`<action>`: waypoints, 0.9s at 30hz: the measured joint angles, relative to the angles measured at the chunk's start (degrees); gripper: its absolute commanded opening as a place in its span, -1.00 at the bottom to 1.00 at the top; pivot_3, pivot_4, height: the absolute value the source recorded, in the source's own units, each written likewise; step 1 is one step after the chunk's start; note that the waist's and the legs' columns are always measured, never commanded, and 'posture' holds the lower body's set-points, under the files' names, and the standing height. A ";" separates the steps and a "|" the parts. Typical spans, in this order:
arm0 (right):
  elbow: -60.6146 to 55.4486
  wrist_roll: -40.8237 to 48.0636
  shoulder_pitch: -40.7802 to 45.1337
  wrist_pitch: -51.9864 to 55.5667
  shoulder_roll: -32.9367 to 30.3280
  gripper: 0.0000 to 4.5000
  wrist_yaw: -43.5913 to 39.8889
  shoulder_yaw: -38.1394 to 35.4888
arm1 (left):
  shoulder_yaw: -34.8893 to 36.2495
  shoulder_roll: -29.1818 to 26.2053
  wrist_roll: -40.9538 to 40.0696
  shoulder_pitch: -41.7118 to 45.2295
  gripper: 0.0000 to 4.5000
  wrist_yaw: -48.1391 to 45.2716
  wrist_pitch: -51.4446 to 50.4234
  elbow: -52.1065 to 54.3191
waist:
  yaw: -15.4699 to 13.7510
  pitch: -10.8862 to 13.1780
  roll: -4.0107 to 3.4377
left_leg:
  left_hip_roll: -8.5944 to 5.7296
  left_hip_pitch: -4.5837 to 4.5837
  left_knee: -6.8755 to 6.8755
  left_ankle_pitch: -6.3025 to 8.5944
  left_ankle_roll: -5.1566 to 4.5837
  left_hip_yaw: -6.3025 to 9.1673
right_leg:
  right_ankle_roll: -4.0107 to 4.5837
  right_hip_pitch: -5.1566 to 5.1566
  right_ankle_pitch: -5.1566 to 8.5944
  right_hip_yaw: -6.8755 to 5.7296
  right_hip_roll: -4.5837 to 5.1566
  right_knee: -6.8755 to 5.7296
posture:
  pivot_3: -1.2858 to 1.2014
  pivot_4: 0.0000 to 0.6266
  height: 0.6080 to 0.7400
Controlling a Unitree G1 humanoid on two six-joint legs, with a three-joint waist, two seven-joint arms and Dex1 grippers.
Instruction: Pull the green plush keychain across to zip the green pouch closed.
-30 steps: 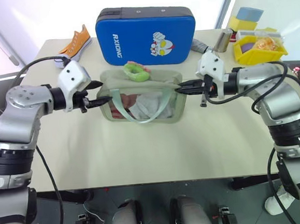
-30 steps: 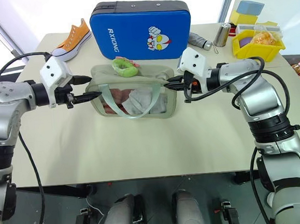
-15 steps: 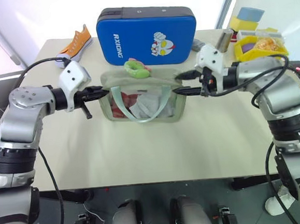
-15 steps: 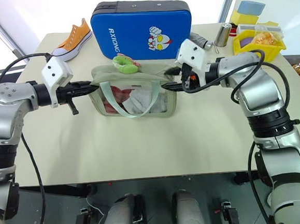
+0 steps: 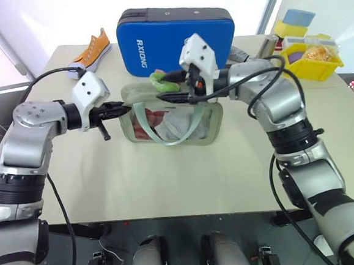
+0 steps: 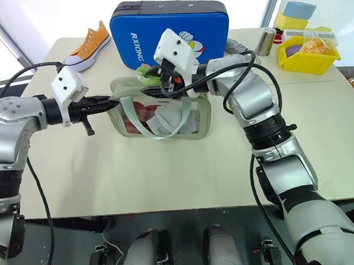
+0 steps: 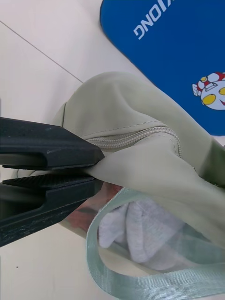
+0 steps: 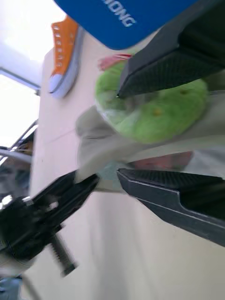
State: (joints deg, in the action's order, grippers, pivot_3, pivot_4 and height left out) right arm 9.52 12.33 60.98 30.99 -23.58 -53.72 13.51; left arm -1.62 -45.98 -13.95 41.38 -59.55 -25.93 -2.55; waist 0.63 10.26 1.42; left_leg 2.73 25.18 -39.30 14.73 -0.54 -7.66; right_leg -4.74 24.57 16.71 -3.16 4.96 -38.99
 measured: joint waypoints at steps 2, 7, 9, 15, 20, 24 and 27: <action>1.79 -1.00 0.03 -1.41 -0.01 -0.15 0.00 0.04 | 0.00 0.00 0.20 0.06 -1.00 0.01 -0.01 -0.05 | 0.11 0.00 0.00 | 0.01 0.00 0.00 0.00 0.00 0.00 | 0.00 0.01 0.00 0.00 0.00 0.00 | 0.03 -0.52 1.00; 2.81 -2.18 0.03 -3.46 -0.01 -0.99 -0.61 0.10 | 0.02 0.26 0.31 0.07 -1.00 0.42 -0.16 -0.07 | 0.20 0.00 0.00 | 0.03 0.00 0.00 0.00 0.01 0.00 | 0.00 0.02 0.00 0.00 -0.01 -0.01 | 0.03 -0.52 1.00; 2.75 -1.97 0.03 -3.14 -0.03 -0.99 -0.75 -0.23 | 0.04 0.34 0.27 0.08 -1.00 0.46 -0.22 -0.07 | 0.17 0.00 0.00 | 0.02 -0.01 0.00 0.00 0.01 0.00 | 0.00 0.02 0.00 0.00 -0.01 -0.01 | 0.03 -0.52 1.00; -1.51 0.52 0.02 2.43 -4.16 -0.99 -1.61 -3.34 | 0.03 0.88 0.27 0.29 -1.00 0.45 -0.18 -0.26 | -0.07 0.00 0.00 | 0.00 0.01 0.00 0.00 0.00 0.03 | 0.00 0.01 0.00 0.00 0.01 -0.01 | 0.03 -0.52 1.00; -4.93 1.16 -0.81 6.27 -13.12 -0.99 -0.77 -7.90 | 0.01 1.19 0.43 0.40 -1.00 0.41 0.33 -0.73 | 0.00 0.00 0.00 | 0.01 0.01 0.01 0.00 0.00 0.03 | 0.00 0.01 0.00 -0.01 0.02 0.00 | 0.03 -0.52 1.00; -6.27 -1.59 -5.48 6.19 -20.65 -0.99 0.66 -9.25 | 0.01 1.29 0.57 0.42 -1.00 0.35 0.47 -0.82 | -0.01 0.00 0.00 | 0.00 0.00 0.00 0.01 -0.01 0.01 | 0.00 0.01 0.00 0.00 0.03 0.02 | 0.03 -0.52 1.00; -7.28 -4.51 -10.29 5.81 -26.23 -0.99 1.95 -9.61 | 0.04 1.40 0.77 0.47 -1.00 0.35 0.54 -0.94 | 0.00 0.00 0.00 | 0.00 0.00 0.01 0.01 -0.01 0.00 | 0.00 0.01 0.00 0.00 0.03 0.03 | 0.03 -0.52 1.00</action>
State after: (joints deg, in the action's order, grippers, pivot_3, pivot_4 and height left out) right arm 2.24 7.81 50.69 36.80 -49.81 -51.77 3.90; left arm -1.58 -44.58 -13.17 41.85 -59.20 -25.39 -3.49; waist 0.63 10.26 1.42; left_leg 2.73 25.19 -39.30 14.74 -0.55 -7.66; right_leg -4.73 24.58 16.71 -3.16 4.99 -38.96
